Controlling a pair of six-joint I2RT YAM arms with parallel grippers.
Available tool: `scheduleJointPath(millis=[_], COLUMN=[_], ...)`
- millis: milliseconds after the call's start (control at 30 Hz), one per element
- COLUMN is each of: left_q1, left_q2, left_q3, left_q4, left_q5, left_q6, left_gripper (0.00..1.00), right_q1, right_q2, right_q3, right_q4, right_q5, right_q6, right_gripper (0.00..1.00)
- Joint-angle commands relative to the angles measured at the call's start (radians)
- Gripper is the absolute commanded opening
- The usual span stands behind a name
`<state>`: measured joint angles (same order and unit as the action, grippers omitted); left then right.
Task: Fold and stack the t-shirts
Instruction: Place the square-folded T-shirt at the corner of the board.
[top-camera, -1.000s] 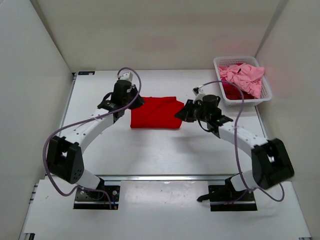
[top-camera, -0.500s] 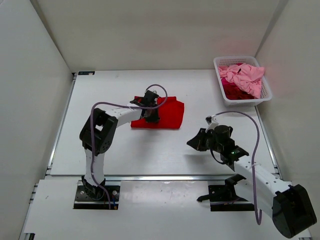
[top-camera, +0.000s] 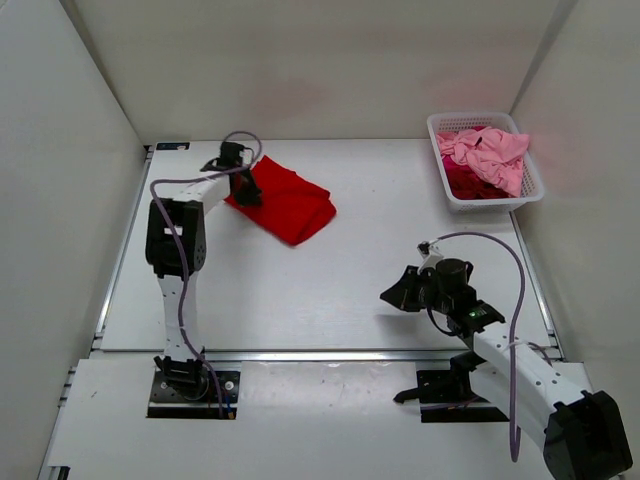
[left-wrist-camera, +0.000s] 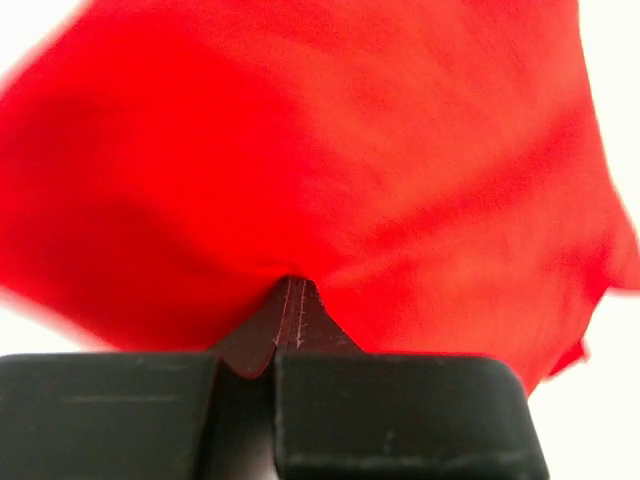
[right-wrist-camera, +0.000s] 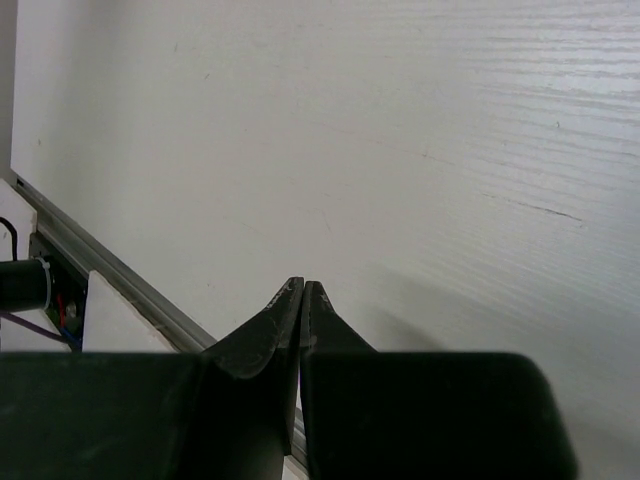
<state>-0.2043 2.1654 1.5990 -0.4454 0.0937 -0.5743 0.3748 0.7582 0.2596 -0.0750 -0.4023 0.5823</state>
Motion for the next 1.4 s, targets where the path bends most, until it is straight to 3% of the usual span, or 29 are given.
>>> scheduleJointPath(millis=[0,167,333,400,500,567,900,1033,1200,1267,1367], left_q1=[0.129,0.291,0.374,0.324,0.185,0.107,-0.095,-0.051,0.115,0.175,0.267], left_q2=[0.036,0.154,0.244,0.182,0.049,0.031,0.165,0.228,0.125,0.137,0.218], left_q3=[0.163,0.404,0.62,0.606,0.432,0.435,0.355,0.31,0.182,0.255,0.482], left_q4=[-0.082,-0.171,-0.305,-0.291,-0.166,-0.157,-0.142,-0.138,-0.096,-0.177,-0.307], left_q5=[-0.008,0.029,0.032,0.0,-0.046,-0.09,-0.005,0.073,0.054,0.041,0.026], left_q6=[0.037,0.013,0.027,0.076,0.109,0.114,0.012,-0.036,0.001,0.028,0.065], left_gripper=[0.0,0.0,0.0,0.0,0.0,0.0,0.0,0.0,0.0,0.0,0.0], right_q1=[-0.002,0.026,0.016,0.016,0.039,0.048,0.067,0.047,0.021,0.03,0.029], right_q2=[0.032,0.085,0.125,0.141,0.19,0.22,0.119,0.089,0.085,0.105,0.118], right_q3=[0.055,0.07,0.07,0.07,0.069,0.078,0.078,0.087,0.096,0.098,0.098], right_q4=[0.011,0.032,0.05,0.067,0.119,0.132,0.08,0.025,0.03,0.049,0.052], right_q5=[-0.029,-0.026,-0.052,-0.058,-0.063,-0.067,-0.043,-0.05,-0.076,-0.078,-0.087], right_q6=[-0.03,-0.035,-0.047,-0.045,-0.039,-0.042,-0.053,-0.068,-0.064,-0.065,-0.073], right_gripper=[0.0,0.0,0.01,0.0,0.0,0.0,0.0,0.01,0.0,0.0,0.0])
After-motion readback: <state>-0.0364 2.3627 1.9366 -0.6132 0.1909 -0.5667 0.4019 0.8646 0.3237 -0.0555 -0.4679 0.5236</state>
